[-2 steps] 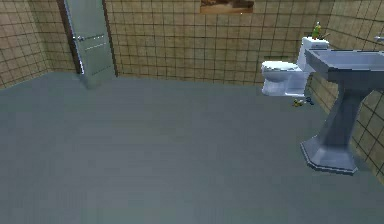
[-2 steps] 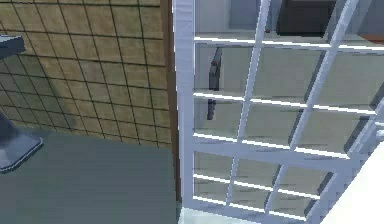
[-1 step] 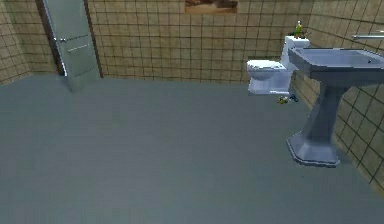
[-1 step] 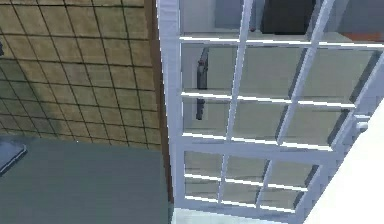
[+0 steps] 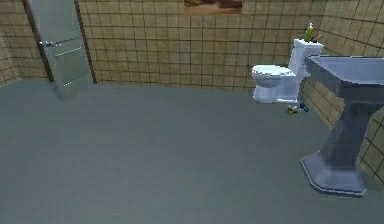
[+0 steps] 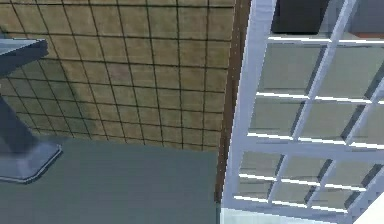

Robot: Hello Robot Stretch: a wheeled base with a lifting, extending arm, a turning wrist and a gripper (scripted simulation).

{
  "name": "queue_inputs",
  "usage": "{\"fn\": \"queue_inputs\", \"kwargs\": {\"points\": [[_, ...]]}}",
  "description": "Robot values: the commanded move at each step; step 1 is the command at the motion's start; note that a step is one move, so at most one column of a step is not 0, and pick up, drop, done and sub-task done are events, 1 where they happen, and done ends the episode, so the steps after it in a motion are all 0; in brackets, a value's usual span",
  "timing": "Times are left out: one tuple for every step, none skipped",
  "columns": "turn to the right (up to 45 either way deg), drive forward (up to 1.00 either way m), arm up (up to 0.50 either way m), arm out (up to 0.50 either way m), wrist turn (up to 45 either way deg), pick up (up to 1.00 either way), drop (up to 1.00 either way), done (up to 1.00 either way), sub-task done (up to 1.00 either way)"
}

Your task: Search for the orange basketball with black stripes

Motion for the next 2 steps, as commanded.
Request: {"fn": "queue_inputs", "kwargs": {"points": [[12.0,0.0,0.0,0.0,0.0,0.0,0.0,0.0,0.0],[0.0,0.05,0.0,0.0,0.0,0.0,0.0,0.0,0.0]]}}
